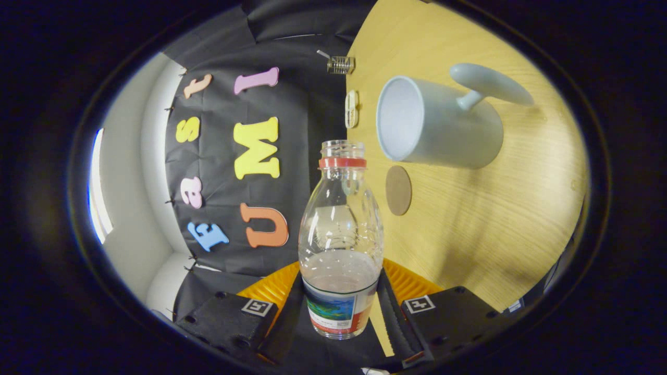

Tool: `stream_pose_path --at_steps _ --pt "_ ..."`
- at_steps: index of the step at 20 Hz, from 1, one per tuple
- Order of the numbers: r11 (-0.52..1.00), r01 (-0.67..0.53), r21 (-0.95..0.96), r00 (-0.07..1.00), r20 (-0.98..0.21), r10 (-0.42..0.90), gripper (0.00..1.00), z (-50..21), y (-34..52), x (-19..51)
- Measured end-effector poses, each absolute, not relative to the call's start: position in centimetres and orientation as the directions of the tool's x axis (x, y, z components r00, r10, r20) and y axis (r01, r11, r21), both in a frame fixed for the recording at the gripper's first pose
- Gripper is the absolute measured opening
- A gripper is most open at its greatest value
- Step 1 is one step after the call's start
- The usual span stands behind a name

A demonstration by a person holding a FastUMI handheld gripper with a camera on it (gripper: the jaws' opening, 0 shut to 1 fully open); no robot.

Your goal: Take the bottle from table, then pour the juice into the cup, finally place the bottle on the coaster

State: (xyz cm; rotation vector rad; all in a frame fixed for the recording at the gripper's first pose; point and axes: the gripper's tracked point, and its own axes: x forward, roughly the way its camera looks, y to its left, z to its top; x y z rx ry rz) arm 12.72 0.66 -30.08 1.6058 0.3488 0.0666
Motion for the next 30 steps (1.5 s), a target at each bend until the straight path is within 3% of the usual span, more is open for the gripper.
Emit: stream_pose_path --at_steps 17,30 --pt "-0.221 0.131 0.966 0.967 -0.075 0.245 0.77 -27.9 -1.2 12.7" --pt "-0.263 0.081 0.961 0.972 -0.018 0.235 0.77 -24.4 -1.6 12.4"
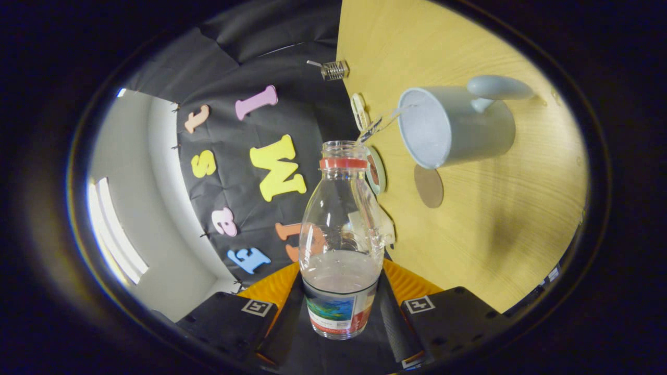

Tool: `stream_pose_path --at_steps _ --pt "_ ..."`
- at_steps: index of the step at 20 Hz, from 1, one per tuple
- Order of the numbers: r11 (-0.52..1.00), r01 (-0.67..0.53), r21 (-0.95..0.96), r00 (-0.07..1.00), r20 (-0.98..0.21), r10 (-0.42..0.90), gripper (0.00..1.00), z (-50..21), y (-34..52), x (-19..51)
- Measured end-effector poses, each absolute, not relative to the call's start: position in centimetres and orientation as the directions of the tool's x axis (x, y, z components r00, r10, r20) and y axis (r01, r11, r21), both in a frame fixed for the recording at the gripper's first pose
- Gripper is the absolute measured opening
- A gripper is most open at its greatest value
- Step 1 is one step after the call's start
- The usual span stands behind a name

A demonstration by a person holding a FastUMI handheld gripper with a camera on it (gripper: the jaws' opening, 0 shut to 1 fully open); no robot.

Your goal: Take the bottle from table, then pour the juice into the cup, finally place the bottle on the coaster

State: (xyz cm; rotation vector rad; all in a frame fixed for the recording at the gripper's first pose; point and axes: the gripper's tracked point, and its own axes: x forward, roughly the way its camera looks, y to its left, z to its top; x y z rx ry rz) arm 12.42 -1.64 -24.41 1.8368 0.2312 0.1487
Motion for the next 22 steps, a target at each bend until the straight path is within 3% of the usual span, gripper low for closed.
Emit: stream_pose_path --at_steps 22 --pt "-0.345 0.101 0.933 0.968 -0.012 0.25 0.77 -20.6 0.0 13.0"
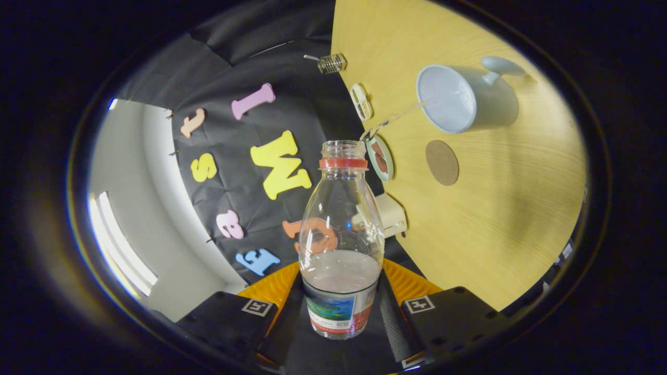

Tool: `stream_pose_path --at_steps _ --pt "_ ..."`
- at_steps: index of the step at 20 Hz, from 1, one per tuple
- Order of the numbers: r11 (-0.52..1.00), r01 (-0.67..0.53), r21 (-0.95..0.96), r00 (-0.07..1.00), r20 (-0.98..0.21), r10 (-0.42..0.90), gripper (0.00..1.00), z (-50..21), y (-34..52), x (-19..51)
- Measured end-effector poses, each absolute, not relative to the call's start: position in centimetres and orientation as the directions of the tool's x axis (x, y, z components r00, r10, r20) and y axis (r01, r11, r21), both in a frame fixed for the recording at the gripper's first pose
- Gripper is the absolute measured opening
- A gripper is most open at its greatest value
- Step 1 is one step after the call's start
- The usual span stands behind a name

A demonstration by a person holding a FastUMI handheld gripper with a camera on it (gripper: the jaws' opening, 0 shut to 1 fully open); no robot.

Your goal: Take the bottle from table, then pour the juice into the cup, finally place the bottle on the coaster

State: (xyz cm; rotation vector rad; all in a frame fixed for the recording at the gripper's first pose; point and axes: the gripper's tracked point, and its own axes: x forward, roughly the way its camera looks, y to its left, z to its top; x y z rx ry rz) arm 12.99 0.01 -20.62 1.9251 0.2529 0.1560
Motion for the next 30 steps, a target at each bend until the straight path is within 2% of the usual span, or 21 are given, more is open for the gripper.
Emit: stream_pose_path --at_steps 22,30 --pt "-0.484 0.082 0.871 0.969 0.043 0.241 0.77 -19.2 -1.2 13.4" --pt "-0.529 -0.021 0.848 0.973 0.139 0.183 0.77 -15.2 -3.3 13.3"
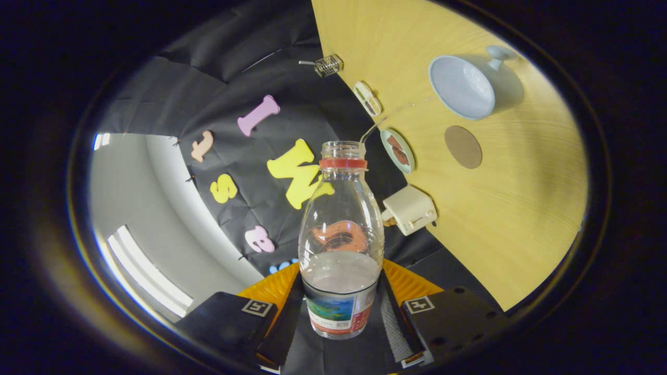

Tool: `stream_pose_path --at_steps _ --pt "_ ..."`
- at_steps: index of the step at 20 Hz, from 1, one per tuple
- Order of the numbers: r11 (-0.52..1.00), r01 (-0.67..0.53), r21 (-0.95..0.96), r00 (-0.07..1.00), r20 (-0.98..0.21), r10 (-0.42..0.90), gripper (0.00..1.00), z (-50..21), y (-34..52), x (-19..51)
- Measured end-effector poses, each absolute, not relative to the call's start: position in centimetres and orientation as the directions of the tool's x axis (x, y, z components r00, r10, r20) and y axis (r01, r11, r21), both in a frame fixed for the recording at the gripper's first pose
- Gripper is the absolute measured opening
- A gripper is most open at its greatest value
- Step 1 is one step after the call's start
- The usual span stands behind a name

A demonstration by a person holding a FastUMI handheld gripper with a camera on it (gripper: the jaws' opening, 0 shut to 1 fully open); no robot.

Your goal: Take the bottle from table, then pour the juice into the cup, finally place the bottle on the coaster

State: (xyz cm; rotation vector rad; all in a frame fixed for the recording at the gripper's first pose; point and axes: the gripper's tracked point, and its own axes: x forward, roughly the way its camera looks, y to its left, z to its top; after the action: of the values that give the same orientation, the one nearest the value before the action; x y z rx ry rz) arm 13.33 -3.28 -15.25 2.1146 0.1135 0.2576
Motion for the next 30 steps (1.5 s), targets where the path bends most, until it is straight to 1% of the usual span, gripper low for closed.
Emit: stream_pose_path --at_steps 4,8,15,20,24,28,30 --pt "-0.58 -0.047 0.813 0.97 0.175 0.167 0.77 -13.5 -3.6 13.2" --pt "-0.579 -0.042 0.814 0.975 0.159 0.153 0.77 -14.1 -4.1 13.4" --pt "-0.624 0.123 0.772 0.98 0.007 0.201 0.77 -21.7 -2.8 13.2" --pt "-0.588 0.139 0.797 0.977 -0.013 0.214 0.76 -22.3 -2.6 13.0" --pt "-0.507 0.086 0.858 0.984 0.007 0.178 0.77 -20.8 -3.6 12.9" --pt "-0.356 0.097 0.93 0.986 -0.041 0.162 0.77 -20.9 -3.9 12.3" --pt "-0.28 0.071 0.957 0.99 -0.033 0.139 0.77 -20.4 -4.4 12.0"
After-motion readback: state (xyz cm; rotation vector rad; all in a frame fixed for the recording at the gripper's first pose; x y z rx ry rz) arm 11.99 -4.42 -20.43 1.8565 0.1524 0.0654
